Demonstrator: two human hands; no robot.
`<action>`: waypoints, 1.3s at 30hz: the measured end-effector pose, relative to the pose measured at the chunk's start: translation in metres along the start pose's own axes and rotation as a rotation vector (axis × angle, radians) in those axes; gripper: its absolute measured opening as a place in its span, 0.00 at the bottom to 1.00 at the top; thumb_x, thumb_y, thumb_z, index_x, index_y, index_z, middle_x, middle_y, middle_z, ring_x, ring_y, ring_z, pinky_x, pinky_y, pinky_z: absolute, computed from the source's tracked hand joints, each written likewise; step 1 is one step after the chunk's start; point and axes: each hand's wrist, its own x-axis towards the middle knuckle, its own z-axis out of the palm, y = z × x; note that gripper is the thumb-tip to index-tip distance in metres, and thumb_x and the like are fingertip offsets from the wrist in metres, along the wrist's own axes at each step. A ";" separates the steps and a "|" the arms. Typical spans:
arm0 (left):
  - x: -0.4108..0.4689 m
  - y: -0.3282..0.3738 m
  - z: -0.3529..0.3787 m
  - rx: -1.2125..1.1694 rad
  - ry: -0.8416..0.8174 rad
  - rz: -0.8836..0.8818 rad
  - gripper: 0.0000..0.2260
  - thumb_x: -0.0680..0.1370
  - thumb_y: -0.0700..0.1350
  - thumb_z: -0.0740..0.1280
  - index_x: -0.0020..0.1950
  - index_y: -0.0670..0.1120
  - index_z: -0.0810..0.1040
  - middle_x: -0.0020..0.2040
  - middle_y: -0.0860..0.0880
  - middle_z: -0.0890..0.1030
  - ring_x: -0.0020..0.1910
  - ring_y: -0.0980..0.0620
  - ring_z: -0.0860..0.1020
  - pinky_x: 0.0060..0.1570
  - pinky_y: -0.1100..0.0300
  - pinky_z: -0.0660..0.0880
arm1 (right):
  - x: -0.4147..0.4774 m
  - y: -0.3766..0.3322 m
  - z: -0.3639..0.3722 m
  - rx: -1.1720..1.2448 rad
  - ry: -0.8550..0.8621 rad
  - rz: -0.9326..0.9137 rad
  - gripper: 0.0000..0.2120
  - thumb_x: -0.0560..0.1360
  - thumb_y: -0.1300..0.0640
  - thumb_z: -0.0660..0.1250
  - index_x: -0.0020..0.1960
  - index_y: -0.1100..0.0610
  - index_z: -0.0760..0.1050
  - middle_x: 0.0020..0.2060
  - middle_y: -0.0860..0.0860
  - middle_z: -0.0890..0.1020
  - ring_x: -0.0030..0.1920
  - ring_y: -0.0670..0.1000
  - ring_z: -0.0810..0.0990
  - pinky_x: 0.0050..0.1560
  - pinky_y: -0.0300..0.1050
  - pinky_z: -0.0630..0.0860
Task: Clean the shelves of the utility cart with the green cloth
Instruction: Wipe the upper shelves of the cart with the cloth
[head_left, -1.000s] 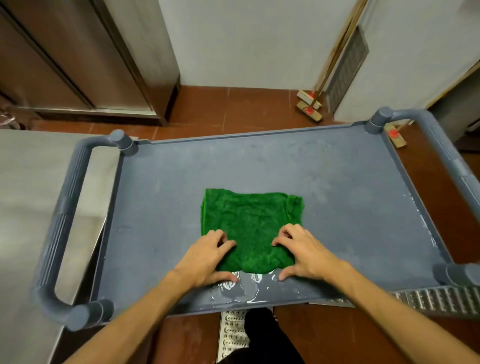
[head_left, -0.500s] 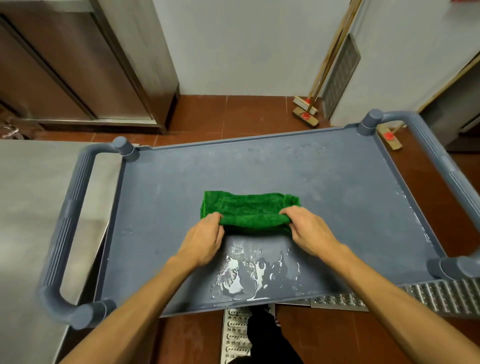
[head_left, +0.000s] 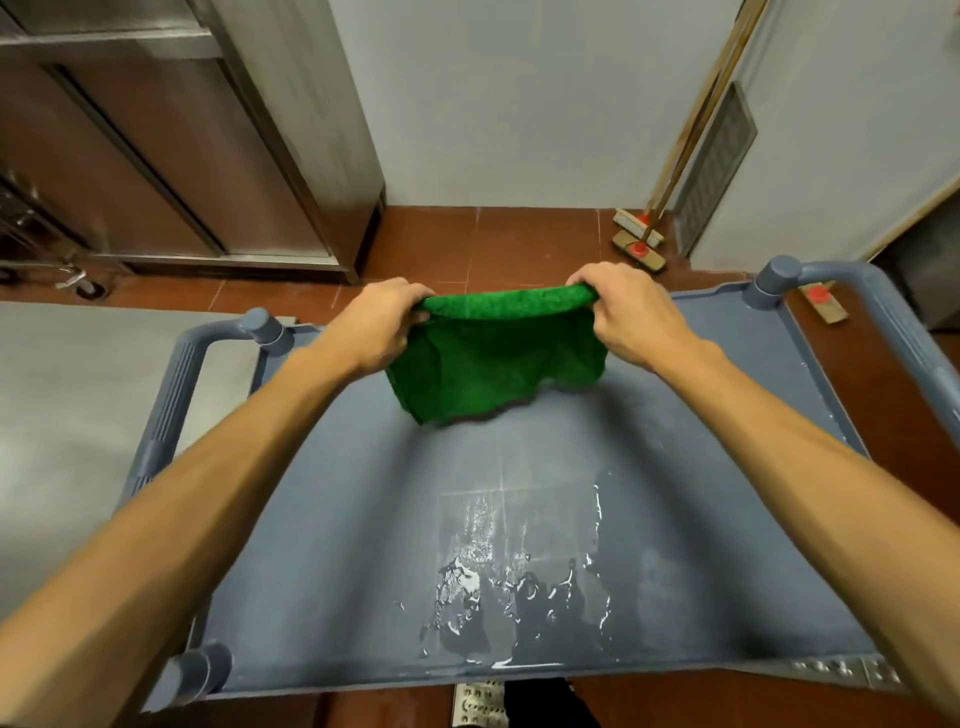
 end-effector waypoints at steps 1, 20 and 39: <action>0.008 0.000 -0.008 0.007 0.020 0.005 0.11 0.81 0.39 0.64 0.62 0.41 0.78 0.55 0.39 0.80 0.55 0.39 0.78 0.56 0.48 0.74 | 0.009 0.001 -0.005 0.003 0.025 0.003 0.18 0.74 0.68 0.58 0.60 0.55 0.76 0.56 0.55 0.80 0.58 0.60 0.75 0.52 0.55 0.75; -0.054 0.002 0.164 -0.032 -0.255 -0.206 0.10 0.78 0.38 0.63 0.59 0.40 0.77 0.55 0.40 0.75 0.54 0.36 0.75 0.49 0.42 0.76 | -0.088 0.041 0.152 0.043 -0.194 0.242 0.26 0.69 0.73 0.61 0.61 0.54 0.78 0.56 0.53 0.77 0.54 0.60 0.73 0.50 0.51 0.72; -0.164 0.035 0.173 -0.024 -0.230 -0.275 0.11 0.83 0.43 0.59 0.62 0.43 0.77 0.54 0.42 0.75 0.55 0.42 0.73 0.45 0.52 0.70 | -0.190 -0.001 0.145 0.005 -0.339 0.232 0.23 0.77 0.65 0.60 0.69 0.48 0.73 0.56 0.50 0.74 0.57 0.54 0.70 0.59 0.46 0.69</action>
